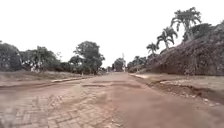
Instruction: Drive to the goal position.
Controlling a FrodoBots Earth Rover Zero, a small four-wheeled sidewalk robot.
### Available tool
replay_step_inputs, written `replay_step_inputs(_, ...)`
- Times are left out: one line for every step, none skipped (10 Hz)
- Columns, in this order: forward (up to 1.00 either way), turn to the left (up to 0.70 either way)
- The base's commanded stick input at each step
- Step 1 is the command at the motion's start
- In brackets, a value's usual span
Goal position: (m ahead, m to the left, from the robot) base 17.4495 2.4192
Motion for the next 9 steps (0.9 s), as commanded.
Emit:
replay_step_inputs(1.00, 0.00)
replay_step_inputs(1.00, 0.00)
replay_step_inputs(1.00, 0.00)
replay_step_inputs(1.00, 0.00)
replay_step_inputs(1.00, 0.00)
replay_step_inputs(1.00, -0.12)
replay_step_inputs(1.00, -0.27)
replay_step_inputs(1.00, -0.27)
replay_step_inputs(1.00, -0.27)
